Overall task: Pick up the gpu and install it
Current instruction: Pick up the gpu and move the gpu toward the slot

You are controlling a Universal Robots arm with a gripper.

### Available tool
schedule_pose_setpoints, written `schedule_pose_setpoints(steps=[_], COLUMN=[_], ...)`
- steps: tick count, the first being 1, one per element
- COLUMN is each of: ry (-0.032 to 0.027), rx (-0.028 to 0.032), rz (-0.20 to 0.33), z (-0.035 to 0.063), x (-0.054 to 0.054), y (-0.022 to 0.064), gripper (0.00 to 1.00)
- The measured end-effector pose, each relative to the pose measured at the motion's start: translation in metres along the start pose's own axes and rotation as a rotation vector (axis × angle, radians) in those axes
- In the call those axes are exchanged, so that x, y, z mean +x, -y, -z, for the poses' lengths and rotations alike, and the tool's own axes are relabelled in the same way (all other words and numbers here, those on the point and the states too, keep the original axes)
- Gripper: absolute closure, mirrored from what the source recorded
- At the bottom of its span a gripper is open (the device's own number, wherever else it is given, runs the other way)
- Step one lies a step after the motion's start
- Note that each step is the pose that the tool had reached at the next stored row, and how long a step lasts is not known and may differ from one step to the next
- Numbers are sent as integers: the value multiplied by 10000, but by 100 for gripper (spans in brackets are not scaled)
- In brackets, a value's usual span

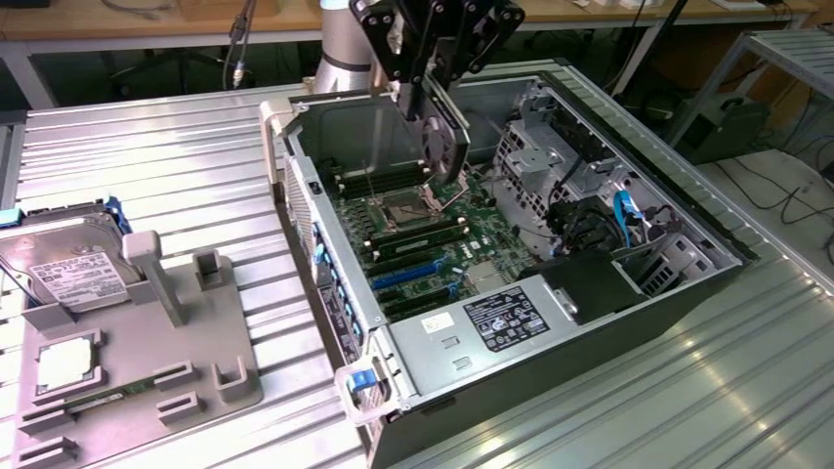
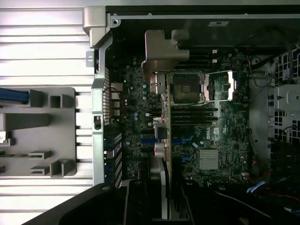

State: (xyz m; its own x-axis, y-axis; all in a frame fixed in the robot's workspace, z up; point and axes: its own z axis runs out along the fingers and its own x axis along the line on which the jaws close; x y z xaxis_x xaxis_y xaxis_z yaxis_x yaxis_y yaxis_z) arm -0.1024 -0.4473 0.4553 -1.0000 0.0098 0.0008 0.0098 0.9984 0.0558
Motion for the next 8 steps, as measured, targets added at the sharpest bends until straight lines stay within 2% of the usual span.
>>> schedule_pose_setpoints(steps=[8], ry=[1], rx=[2], rz=[1], z=[-12], x=[-129], y=[-1], gripper=[70])
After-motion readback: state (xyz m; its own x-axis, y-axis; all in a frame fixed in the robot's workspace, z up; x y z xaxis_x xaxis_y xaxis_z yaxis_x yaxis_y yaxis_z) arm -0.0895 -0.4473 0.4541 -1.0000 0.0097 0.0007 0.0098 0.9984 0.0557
